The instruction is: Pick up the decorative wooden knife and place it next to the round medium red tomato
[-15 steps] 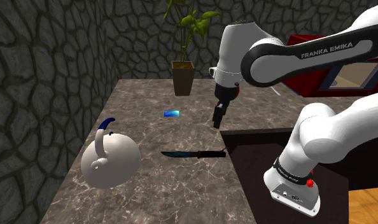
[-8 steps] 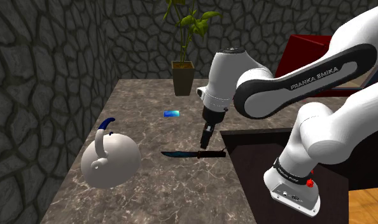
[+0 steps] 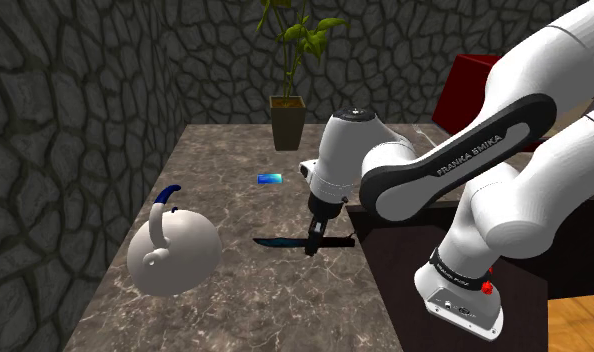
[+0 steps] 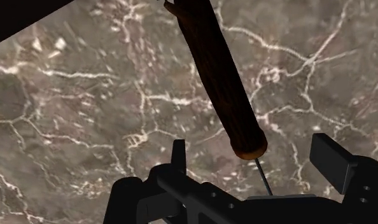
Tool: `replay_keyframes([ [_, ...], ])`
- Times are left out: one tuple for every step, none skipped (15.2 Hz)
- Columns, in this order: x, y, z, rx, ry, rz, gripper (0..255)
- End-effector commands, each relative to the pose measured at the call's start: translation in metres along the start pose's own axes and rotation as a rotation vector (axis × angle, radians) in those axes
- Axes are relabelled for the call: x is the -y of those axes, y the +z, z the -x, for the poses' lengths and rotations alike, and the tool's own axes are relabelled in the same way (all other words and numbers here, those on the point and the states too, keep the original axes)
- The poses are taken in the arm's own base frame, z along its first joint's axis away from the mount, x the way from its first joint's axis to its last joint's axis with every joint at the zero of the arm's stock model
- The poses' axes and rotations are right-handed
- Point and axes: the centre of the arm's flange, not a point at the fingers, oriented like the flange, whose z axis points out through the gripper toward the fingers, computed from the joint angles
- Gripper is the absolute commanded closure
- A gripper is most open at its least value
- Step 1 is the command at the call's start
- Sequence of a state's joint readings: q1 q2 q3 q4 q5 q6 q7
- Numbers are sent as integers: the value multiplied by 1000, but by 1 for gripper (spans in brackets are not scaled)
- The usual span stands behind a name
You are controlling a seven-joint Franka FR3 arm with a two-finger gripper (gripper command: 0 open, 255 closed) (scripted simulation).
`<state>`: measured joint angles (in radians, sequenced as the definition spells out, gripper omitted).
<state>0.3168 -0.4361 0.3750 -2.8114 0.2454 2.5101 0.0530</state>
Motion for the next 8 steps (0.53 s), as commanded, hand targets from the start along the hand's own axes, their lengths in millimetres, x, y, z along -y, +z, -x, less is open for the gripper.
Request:
replay_keyframes([
  [-1,11,0,-1,0,0,0],
  [-1,14,0,-1,0,0,0],
  [0,14,0,-1,0,0,0],
  [-1,14,0,-1,0,0,0],
  [-1,14,0,-1,0,0,0],
  [-1,14,0,-1,0,0,0],
  [-1,14,0,-1,0,0,0],
  [-1,14,0,-1,0,0,0],
])
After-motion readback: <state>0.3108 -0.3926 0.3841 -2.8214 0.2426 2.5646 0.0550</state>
